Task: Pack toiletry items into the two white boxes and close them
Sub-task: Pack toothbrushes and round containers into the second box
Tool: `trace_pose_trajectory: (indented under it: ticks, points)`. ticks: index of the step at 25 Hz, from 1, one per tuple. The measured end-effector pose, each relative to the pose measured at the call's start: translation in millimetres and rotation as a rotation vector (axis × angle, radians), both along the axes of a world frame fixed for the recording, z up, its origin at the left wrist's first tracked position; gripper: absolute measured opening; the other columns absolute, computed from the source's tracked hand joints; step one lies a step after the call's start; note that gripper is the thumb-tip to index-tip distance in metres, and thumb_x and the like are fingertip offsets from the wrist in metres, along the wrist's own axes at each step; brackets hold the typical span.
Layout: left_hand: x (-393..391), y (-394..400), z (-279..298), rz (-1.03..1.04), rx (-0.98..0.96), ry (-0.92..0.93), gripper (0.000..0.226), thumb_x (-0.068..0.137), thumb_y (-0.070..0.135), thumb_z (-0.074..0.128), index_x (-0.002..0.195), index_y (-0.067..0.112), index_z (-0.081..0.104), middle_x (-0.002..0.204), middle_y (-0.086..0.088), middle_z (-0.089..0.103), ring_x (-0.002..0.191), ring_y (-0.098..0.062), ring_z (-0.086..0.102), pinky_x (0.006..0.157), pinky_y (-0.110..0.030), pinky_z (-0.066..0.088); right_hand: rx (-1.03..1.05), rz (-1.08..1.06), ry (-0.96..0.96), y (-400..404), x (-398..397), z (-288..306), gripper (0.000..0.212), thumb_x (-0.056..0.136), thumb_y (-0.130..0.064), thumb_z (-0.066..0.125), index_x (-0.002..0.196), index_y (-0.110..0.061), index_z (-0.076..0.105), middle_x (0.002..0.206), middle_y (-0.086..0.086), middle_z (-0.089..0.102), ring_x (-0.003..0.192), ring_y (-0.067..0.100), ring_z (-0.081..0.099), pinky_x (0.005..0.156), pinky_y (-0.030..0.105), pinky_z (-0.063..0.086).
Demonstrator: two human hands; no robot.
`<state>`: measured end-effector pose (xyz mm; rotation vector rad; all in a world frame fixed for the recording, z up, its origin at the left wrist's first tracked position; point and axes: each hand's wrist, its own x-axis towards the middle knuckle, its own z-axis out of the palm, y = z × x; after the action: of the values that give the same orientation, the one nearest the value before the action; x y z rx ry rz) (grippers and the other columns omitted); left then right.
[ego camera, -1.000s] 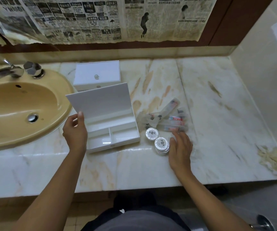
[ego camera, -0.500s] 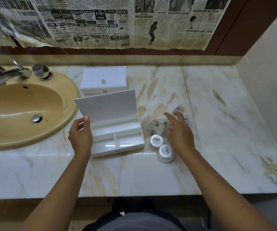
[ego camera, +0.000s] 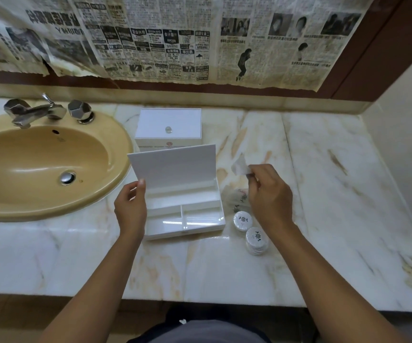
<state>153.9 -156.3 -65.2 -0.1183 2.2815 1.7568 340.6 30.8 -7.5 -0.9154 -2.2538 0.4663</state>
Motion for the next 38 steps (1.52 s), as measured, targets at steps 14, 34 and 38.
trace_pose_trajectory:
  ticks: [14, 34, 38]
  points:
    - [-7.0, -15.8, 5.9, -0.136, 0.126, -0.051, 0.02, 0.099, 0.026, 0.054, 0.109, 0.019, 0.07, 0.101, 0.008, 0.07, 0.092, -0.007, 0.063, 0.079, -0.017, 0.047, -0.009, 0.478, -0.425, -74.1, -105.9, 19.0, 0.016, 0.091, -0.007, 0.052, 0.093, -0.007, 0.067, 0.091, 0.007, 0.056, 0.071, 0.032, 0.058, 0.061, 0.035, 0.047]
    - [-2.6, -12.2, -7.7, -0.138, 0.058, 0.037, 0.019, 0.098, 0.025, 0.055, 0.114, 0.026, 0.064, 0.111, 0.007, 0.066, 0.103, -0.01, 0.06, 0.084, -0.02, 0.045, -0.324, 0.619, -0.937, -89.5, -125.6, -28.9, 0.067, 0.096, -0.062, 0.013, 0.128, -0.026, 0.06, 0.134, 0.011, 0.046, 0.131, 0.026, 0.034, 0.101, 0.046, 0.037]
    - [1.4, -13.3, -5.9, -0.159, 0.002, 0.101, 0.021, 0.099, 0.025, 0.054, 0.118, 0.024, 0.062, 0.11, 0.007, 0.064, 0.099, -0.006, 0.059, 0.077, -0.009, 0.041, -0.404, 0.588, -0.749, -81.2, -116.2, -19.2, 0.063, 0.097, -0.06, 0.022, 0.103, -0.02, 0.069, 0.112, 0.008, 0.059, 0.114, 0.025, 0.051, 0.093, 0.042, 0.045]
